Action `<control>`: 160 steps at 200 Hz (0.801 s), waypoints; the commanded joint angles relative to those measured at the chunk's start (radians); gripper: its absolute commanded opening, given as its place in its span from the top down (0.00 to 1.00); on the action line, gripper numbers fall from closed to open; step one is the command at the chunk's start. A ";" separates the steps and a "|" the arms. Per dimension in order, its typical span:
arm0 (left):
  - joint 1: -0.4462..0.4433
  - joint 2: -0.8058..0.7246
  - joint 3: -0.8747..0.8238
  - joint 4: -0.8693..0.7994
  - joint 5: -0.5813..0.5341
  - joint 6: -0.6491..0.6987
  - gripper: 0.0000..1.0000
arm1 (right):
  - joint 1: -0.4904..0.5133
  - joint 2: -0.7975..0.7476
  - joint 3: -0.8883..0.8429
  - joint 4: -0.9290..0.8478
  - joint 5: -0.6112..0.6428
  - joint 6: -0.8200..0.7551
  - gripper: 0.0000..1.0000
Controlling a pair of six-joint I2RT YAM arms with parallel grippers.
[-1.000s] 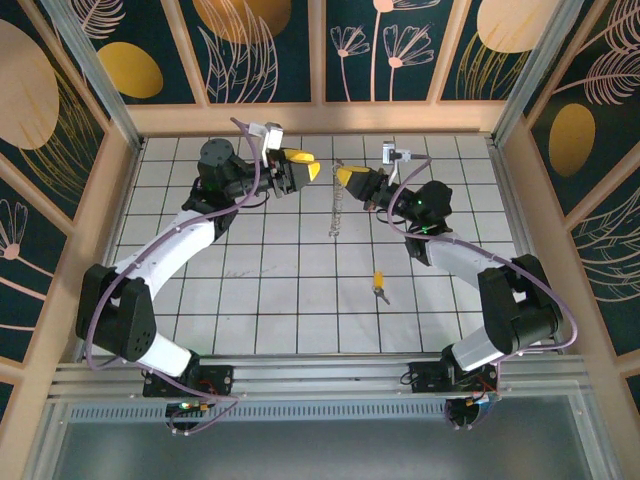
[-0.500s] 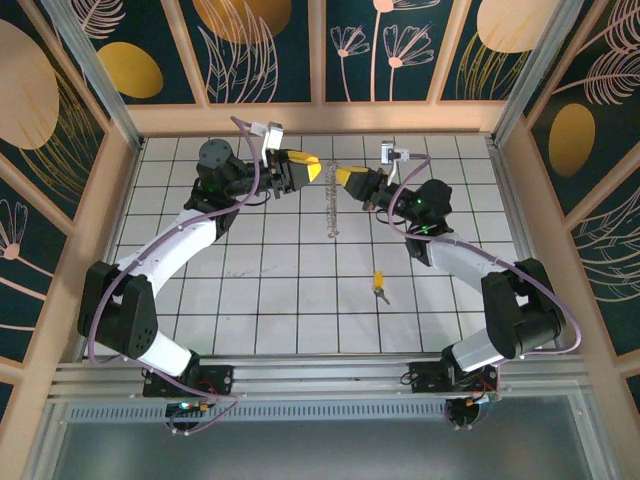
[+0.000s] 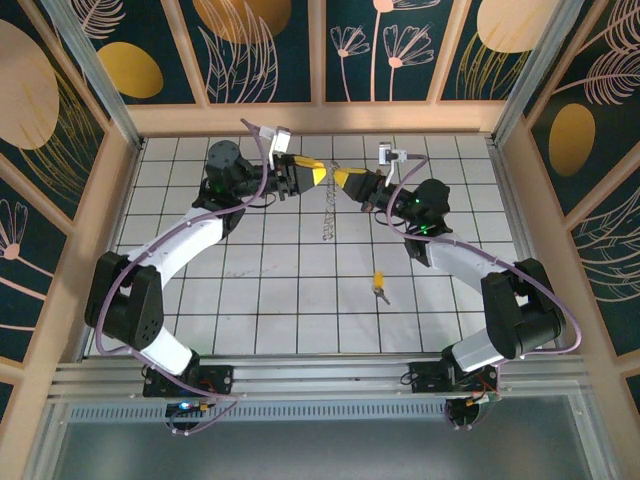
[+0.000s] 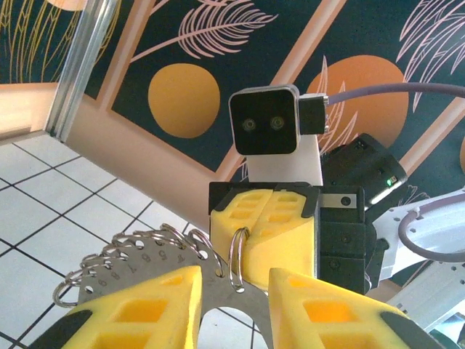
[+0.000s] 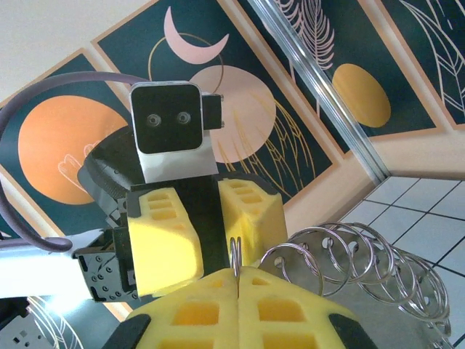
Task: Put the keys on the keyring
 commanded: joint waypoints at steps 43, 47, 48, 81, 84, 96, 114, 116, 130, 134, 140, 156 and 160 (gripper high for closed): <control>-0.018 0.028 0.036 0.040 0.026 -0.004 0.70 | 0.007 -0.026 0.055 0.024 0.004 -0.023 1.00; -0.019 0.028 0.035 0.041 0.024 -0.004 0.70 | 0.008 -0.026 0.055 0.024 0.004 -0.024 1.00; -0.019 0.028 0.035 0.042 0.024 -0.003 0.70 | 0.008 -0.026 0.054 0.024 0.004 -0.024 1.00; -0.022 0.030 0.037 0.061 0.020 -0.012 0.70 | 0.008 -0.026 0.050 0.021 0.005 -0.024 1.00; -0.022 0.030 0.036 0.066 0.019 -0.013 0.70 | 0.008 -0.026 0.050 0.021 0.005 -0.024 1.00; -0.022 0.028 0.034 0.080 0.018 -0.020 0.69 | 0.007 -0.026 0.050 0.019 0.004 -0.024 1.00; -0.021 0.028 0.037 0.090 0.016 -0.026 0.69 | 0.008 -0.026 0.050 0.018 0.002 -0.025 1.00; -0.022 0.029 0.036 0.092 0.016 -0.027 0.69 | 0.008 -0.026 0.050 0.017 0.002 -0.026 1.00; -0.021 0.031 0.037 0.098 0.015 -0.032 0.69 | 0.007 -0.027 0.050 0.014 0.001 -0.026 1.00; -0.021 0.033 0.037 0.101 0.015 -0.034 0.69 | 0.007 -0.028 0.049 0.014 0.001 -0.025 1.00; -0.022 0.034 0.039 0.103 0.014 -0.036 0.69 | 0.007 -0.027 0.048 0.016 0.001 -0.025 1.00; -0.025 0.039 0.042 0.108 0.014 -0.040 0.69 | 0.007 -0.028 0.048 0.013 -0.001 -0.025 1.00; -0.026 0.039 0.042 0.108 0.014 -0.040 0.70 | 0.007 -0.028 0.048 0.013 -0.002 -0.025 1.00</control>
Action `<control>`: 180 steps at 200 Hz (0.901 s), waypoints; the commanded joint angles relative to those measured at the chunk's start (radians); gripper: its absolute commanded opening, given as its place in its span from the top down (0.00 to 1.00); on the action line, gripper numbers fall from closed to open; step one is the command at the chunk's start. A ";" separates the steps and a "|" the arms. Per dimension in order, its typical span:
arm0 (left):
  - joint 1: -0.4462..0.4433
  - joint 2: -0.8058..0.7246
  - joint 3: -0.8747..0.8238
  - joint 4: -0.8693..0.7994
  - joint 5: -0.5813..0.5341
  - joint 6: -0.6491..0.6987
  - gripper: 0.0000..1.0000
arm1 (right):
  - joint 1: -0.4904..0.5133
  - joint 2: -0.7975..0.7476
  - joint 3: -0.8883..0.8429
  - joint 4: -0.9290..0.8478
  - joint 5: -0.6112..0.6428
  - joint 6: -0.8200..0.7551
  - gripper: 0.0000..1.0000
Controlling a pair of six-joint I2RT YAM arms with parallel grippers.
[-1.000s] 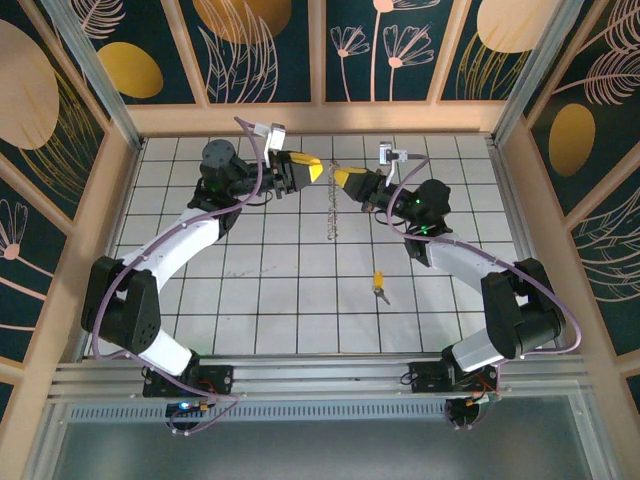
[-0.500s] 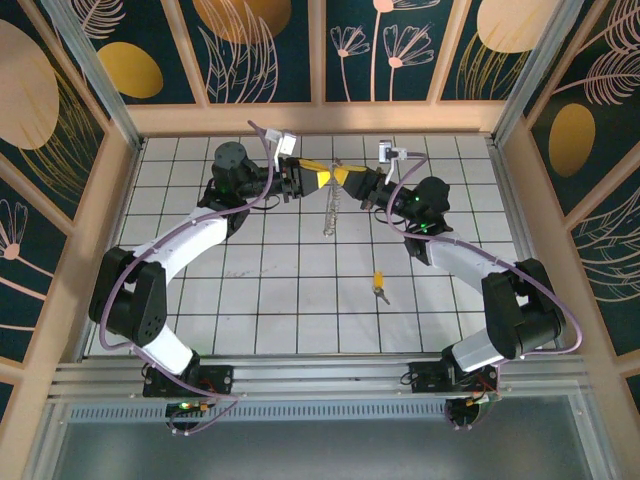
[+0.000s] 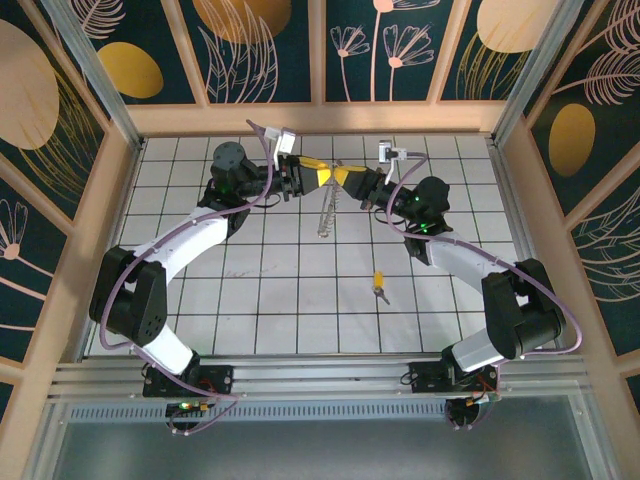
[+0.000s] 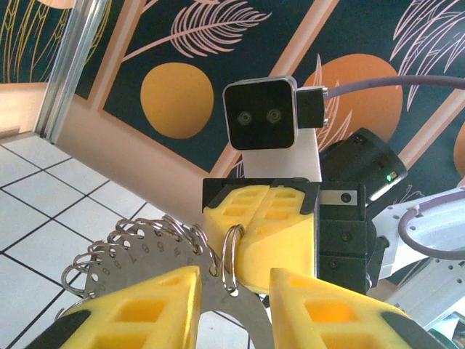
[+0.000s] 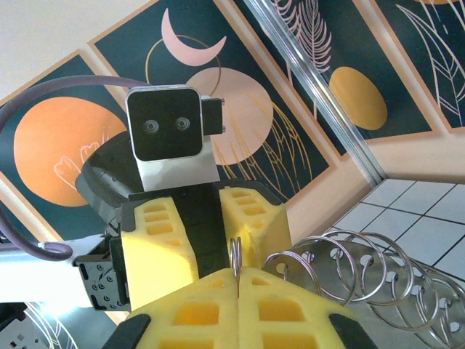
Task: Put the keys on the keyring
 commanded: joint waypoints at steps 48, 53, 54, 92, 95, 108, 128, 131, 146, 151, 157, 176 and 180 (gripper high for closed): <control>-0.020 0.028 0.047 0.054 0.012 -0.017 0.71 | 0.007 -0.029 0.032 0.030 -0.013 -0.018 1.00; -0.020 0.030 0.049 0.054 0.013 -0.018 0.71 | 0.008 -0.029 0.032 0.031 -0.012 -0.018 1.00; -0.020 0.030 0.050 0.054 0.013 -0.018 0.71 | 0.008 -0.029 0.032 0.030 -0.012 -0.018 1.00; -0.022 0.033 0.054 0.059 0.011 -0.018 0.80 | 0.007 -0.031 0.032 0.024 -0.011 -0.021 1.00; -0.022 0.032 0.055 0.059 0.011 -0.017 0.81 | 0.007 -0.032 0.031 0.023 -0.012 -0.023 1.00; -0.023 0.033 0.050 0.064 0.009 -0.017 0.83 | 0.007 -0.032 0.030 0.019 -0.012 -0.025 1.00; -0.021 0.031 0.046 0.071 0.005 -0.020 0.91 | 0.007 -0.032 0.031 0.014 -0.011 -0.028 1.00; -0.022 0.030 0.046 0.071 0.006 -0.021 0.91 | 0.007 -0.031 0.031 0.013 -0.012 -0.028 1.00; -0.022 0.030 0.045 0.078 0.004 -0.022 0.95 | 0.007 -0.031 0.031 0.011 -0.012 -0.029 1.00; -0.021 0.030 0.045 0.079 0.004 -0.023 0.97 | 0.007 -0.031 0.031 0.011 -0.012 -0.029 1.00; -0.021 0.030 0.045 0.080 0.002 -0.024 1.00 | 0.008 -0.031 0.029 0.011 -0.011 -0.029 1.00; -0.021 0.031 0.045 0.082 0.000 -0.025 1.00 | 0.007 -0.032 0.031 0.010 -0.012 -0.029 1.00; -0.021 0.031 0.045 0.083 0.000 -0.024 1.00 | 0.007 -0.033 0.031 0.009 -0.012 -0.028 1.00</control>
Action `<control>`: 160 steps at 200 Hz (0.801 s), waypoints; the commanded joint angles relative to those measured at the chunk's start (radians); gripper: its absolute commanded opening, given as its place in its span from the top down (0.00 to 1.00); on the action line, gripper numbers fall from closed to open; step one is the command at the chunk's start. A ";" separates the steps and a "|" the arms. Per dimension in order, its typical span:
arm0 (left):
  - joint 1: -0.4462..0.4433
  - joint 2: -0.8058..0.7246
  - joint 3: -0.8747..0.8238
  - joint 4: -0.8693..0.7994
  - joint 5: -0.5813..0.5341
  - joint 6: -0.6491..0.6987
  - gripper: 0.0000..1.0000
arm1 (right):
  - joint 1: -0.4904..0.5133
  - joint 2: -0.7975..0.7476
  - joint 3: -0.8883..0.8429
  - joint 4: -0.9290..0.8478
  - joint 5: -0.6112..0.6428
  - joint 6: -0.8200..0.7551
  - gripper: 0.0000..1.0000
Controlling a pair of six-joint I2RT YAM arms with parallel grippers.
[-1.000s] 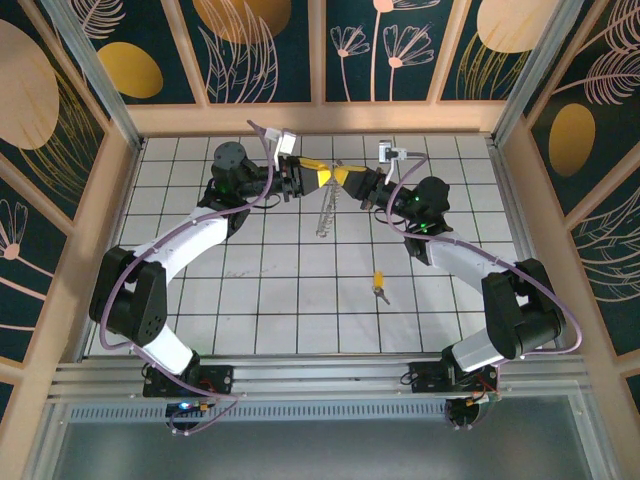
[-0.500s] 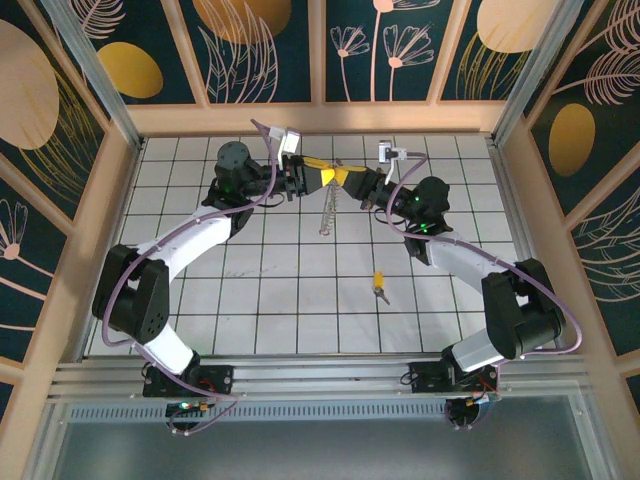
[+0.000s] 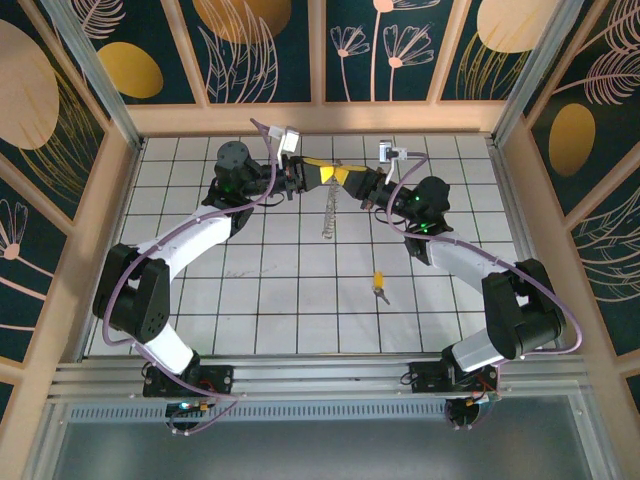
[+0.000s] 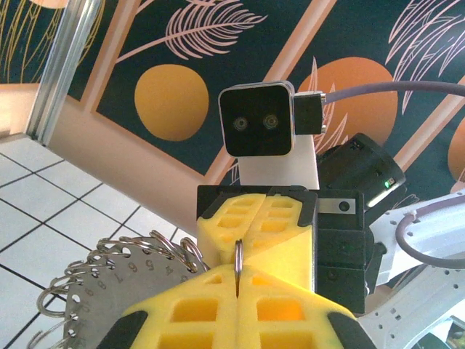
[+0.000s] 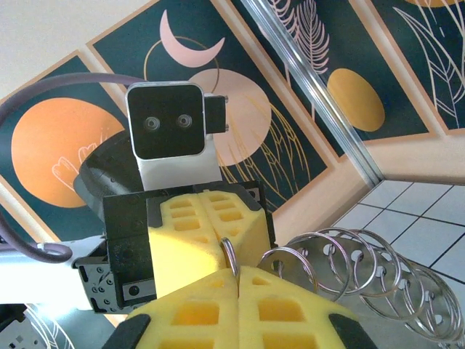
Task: Put the keys on the keyring
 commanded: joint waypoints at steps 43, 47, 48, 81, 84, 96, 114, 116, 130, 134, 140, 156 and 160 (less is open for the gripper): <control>-0.005 0.006 0.025 0.051 0.001 0.024 1.00 | -0.010 -0.050 0.029 -0.015 -0.020 -0.030 0.70; -0.005 0.003 0.026 0.042 0.002 0.034 1.00 | -0.017 -0.057 0.026 -0.019 -0.021 -0.032 0.66; -0.005 0.003 0.027 0.039 0.002 0.037 1.00 | -0.019 -0.060 0.025 -0.021 -0.020 -0.032 0.65; -0.006 -0.019 0.064 -0.123 0.013 0.175 1.00 | -0.090 -0.146 0.006 -0.095 -0.036 -0.062 0.58; -0.005 -0.020 0.069 -0.137 0.015 0.190 1.00 | -0.096 -0.153 0.005 -0.102 -0.038 -0.066 0.57; -0.005 -0.024 0.087 -0.203 0.020 0.242 1.00 | -0.115 -0.180 0.002 -0.134 -0.048 -0.083 0.57; -0.005 -0.028 0.114 -0.280 0.035 0.306 1.00 | -0.134 -0.202 0.004 -0.170 -0.079 -0.105 0.57; -0.005 -0.030 0.116 -0.288 0.036 0.312 1.00 | -0.135 -0.203 0.006 -0.177 -0.083 -0.107 0.57; -0.005 -0.034 0.127 -0.333 0.053 0.356 1.00 | -0.140 -0.205 0.013 -0.208 -0.107 -0.128 0.55; -0.005 -0.035 0.131 -0.348 0.059 0.368 1.00 | -0.142 -0.203 0.014 -0.212 -0.116 -0.133 0.54; -0.005 -0.036 0.137 -0.372 0.065 0.391 1.00 | -0.142 -0.200 0.017 -0.216 -0.132 -0.138 0.54; -0.005 -0.038 0.164 -0.454 0.084 0.452 1.00 | -0.142 -0.183 0.030 -0.223 -0.177 -0.148 0.52; -0.005 -0.038 0.170 -0.471 0.089 0.465 1.00 | -0.144 -0.177 0.032 -0.223 -0.188 -0.149 0.51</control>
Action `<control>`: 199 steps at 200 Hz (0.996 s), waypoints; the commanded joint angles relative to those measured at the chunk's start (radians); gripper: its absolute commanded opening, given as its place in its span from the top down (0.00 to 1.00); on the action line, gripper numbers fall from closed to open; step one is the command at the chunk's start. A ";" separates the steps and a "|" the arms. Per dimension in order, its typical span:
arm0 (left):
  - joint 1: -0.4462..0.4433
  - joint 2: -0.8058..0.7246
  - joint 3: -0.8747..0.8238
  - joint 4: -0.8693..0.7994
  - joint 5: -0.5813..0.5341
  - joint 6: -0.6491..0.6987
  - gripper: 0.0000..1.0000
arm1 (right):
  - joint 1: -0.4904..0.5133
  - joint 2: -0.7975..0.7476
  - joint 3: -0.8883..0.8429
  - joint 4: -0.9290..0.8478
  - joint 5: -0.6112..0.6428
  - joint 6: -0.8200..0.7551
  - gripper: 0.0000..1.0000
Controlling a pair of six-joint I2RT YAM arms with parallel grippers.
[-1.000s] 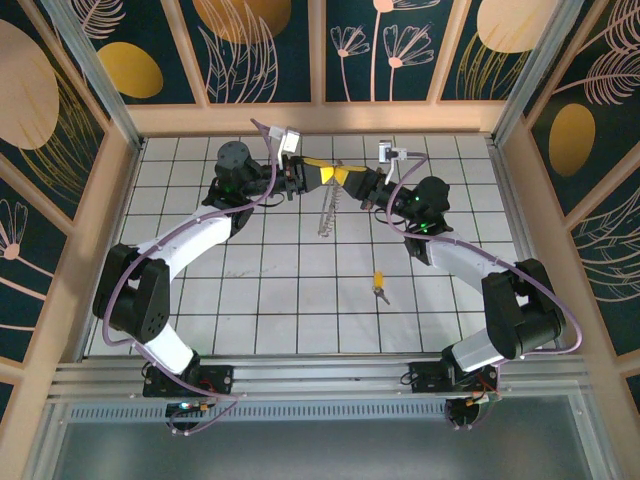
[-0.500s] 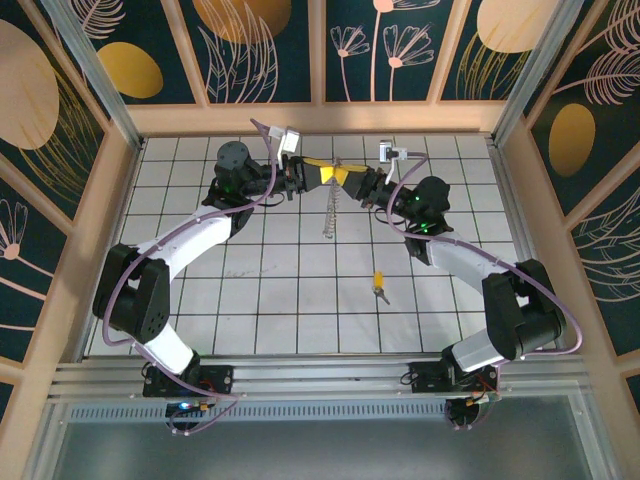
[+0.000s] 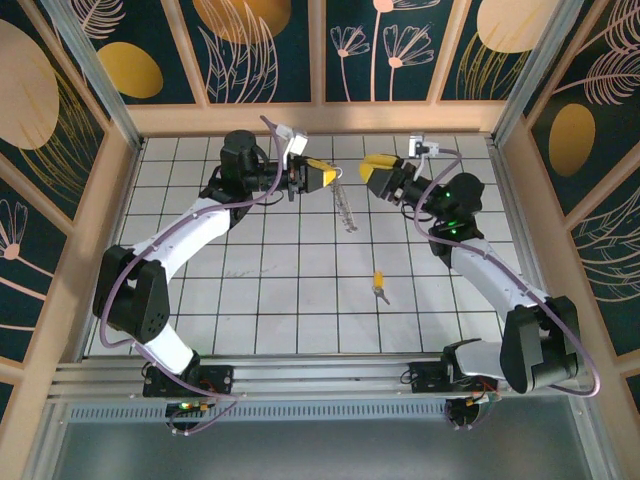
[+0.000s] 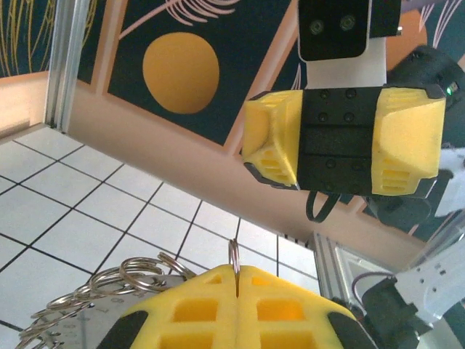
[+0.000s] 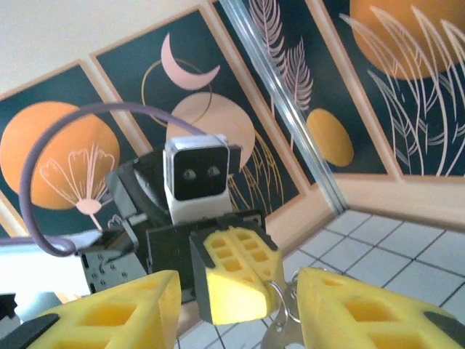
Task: Put the keys on the keyring
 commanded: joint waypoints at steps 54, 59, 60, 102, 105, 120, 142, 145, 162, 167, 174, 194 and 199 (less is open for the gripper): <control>-0.004 -0.030 0.108 -0.228 0.126 0.207 1.00 | 0.001 0.071 0.055 -0.017 -0.205 -0.045 0.51; -0.004 -0.029 0.108 -0.228 0.130 0.206 1.00 | 0.003 0.074 0.055 -0.019 -0.207 -0.046 0.51; -0.004 -0.029 0.109 -0.228 0.130 0.206 1.00 | 0.004 0.074 0.055 -0.020 -0.207 -0.047 0.51; -0.004 -0.026 0.118 -0.233 0.153 0.204 1.00 | 0.028 0.101 0.054 -0.011 -0.211 -0.048 0.51; -0.004 -0.025 0.118 -0.233 0.154 0.204 1.00 | 0.029 0.102 0.056 -0.011 -0.211 -0.048 0.52; -0.004 -0.024 0.119 -0.234 0.160 0.201 1.00 | 0.039 0.115 0.063 -0.010 -0.211 -0.049 0.52; -0.004 -0.022 0.121 -0.234 0.164 0.199 1.00 | 0.048 0.130 0.072 -0.007 -0.212 -0.049 0.54; -0.004 -0.021 0.121 -0.234 0.164 0.199 1.00 | 0.048 0.133 0.073 -0.006 -0.210 -0.049 0.54; -0.004 -0.021 0.119 -0.236 0.168 0.199 1.00 | 0.053 0.139 0.077 -0.003 -0.208 -0.049 0.56; -0.005 -0.021 0.119 -0.236 0.168 0.199 1.00 | 0.053 0.141 0.079 -0.002 -0.208 -0.049 0.57; -0.005 -0.021 0.118 -0.236 0.169 0.200 1.00 | 0.055 0.143 0.080 0.000 -0.208 -0.046 0.57; -0.004 -0.019 0.118 -0.238 0.170 0.201 1.00 | 0.060 0.150 0.087 0.001 -0.211 -0.046 0.60; -0.004 -0.018 0.118 -0.238 0.171 0.201 1.00 | 0.061 0.151 0.090 0.001 -0.212 -0.045 0.61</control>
